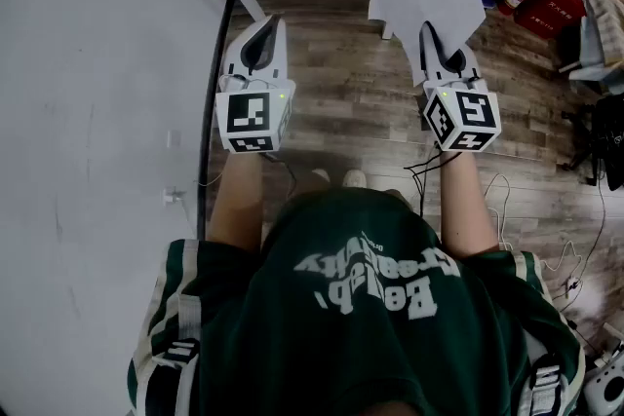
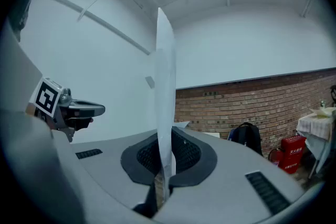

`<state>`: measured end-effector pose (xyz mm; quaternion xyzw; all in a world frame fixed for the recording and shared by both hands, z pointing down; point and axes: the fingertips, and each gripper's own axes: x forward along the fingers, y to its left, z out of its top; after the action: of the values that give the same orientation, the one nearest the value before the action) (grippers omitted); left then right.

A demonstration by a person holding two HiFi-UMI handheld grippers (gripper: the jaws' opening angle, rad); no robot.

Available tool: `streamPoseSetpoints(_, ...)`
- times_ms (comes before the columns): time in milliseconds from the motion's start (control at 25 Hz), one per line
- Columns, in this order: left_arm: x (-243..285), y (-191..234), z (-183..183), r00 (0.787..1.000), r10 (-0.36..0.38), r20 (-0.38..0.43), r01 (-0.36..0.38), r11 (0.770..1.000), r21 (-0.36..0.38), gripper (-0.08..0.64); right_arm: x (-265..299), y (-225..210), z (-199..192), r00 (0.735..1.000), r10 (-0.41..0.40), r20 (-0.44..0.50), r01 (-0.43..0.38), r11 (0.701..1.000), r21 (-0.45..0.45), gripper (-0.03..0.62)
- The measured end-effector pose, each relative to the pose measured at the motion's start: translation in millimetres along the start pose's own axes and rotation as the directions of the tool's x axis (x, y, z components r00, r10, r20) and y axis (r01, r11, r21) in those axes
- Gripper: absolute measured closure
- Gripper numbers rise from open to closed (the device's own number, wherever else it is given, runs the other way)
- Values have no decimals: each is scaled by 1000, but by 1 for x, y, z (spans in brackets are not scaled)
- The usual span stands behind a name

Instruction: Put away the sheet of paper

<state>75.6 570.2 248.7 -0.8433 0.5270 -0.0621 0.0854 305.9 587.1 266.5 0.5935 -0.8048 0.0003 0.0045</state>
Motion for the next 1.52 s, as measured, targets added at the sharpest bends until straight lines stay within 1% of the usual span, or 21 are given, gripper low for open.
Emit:
streamPoseSetpoints(240,2,0,1,1000,-3,3,3,1000,2,560,1,0,1,1000,1,1,-1,1000,-12,598)
streamPoseSetpoints(440,5,0,4,1000,-9,9,8,1000,22,560,1,3,1,1000,12,5,-12,1000,-28,598)
streamPoseSetpoints(640,3,-3,12,1000,-10,20,9,999,43,560,-6,3,3,999,32,19,-32,999,-13,598)
streamPoseSetpoints(1000,9,11,19,999,10,30,-12,998,69,560,2,2,4,998,50,24,-49,999,-15,598)
streamPoseSetpoints(1280,43,38,8,1000,15,16,-17,997,78,560,46,-2,-3,998,58,9,-58,998,-15,598)
streamPoseSetpoints(1520,95,70,-10,1000,13,-3,-13,998,68,560,106,-12,-9,998,57,-11,-57,998,-20,598)
